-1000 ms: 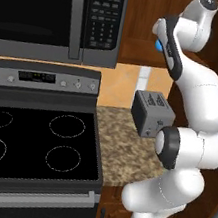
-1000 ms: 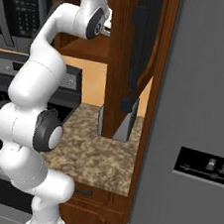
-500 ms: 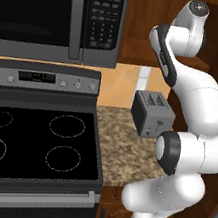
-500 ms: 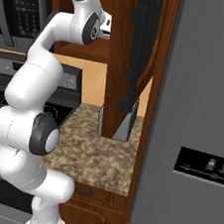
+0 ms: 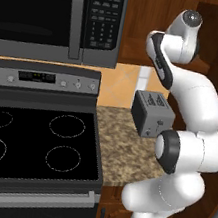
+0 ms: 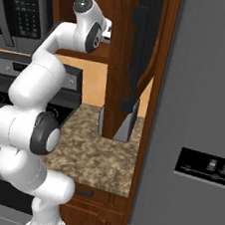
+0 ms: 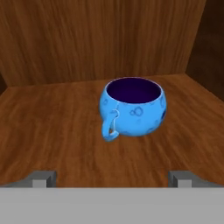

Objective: Gather all objects into one cabinet and sort the glasses and bowls to opposite sides.

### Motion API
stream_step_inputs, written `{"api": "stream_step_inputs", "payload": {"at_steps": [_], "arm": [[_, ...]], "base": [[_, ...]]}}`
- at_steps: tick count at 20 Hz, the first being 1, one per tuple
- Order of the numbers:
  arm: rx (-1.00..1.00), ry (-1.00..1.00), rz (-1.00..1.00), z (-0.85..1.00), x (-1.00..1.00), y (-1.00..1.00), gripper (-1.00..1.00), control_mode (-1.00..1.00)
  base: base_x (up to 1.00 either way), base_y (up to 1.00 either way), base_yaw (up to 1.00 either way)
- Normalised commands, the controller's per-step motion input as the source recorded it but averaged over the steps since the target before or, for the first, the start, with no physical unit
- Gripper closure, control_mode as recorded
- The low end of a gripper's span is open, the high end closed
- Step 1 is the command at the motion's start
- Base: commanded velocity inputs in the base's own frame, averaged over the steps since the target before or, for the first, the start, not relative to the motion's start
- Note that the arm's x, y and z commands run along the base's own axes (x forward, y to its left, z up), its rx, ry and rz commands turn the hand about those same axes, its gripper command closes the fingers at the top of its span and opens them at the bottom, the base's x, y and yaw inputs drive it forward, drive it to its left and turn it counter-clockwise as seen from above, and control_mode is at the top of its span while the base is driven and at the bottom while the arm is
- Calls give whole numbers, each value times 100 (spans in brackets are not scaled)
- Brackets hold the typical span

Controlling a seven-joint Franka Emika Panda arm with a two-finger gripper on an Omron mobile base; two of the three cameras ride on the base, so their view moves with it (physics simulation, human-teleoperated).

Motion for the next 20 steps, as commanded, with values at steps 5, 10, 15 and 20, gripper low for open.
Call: {"api": "stream_step_inputs", "payload": {"at_steps": [5, 10, 15, 20], "arm": [[-2, 0, 0, -9, 58, -8, -100, -100], [0, 0, 0, 0, 49, -12, -100, -100], [0, 0, 0, 0, 34, 0, -100, -100], [0, 0, 0, 0, 21, -1, -100, -100]], "base": [[0, 0, 0], [0, 0, 0], [0, 0, 0], [0, 0, 0]]}}
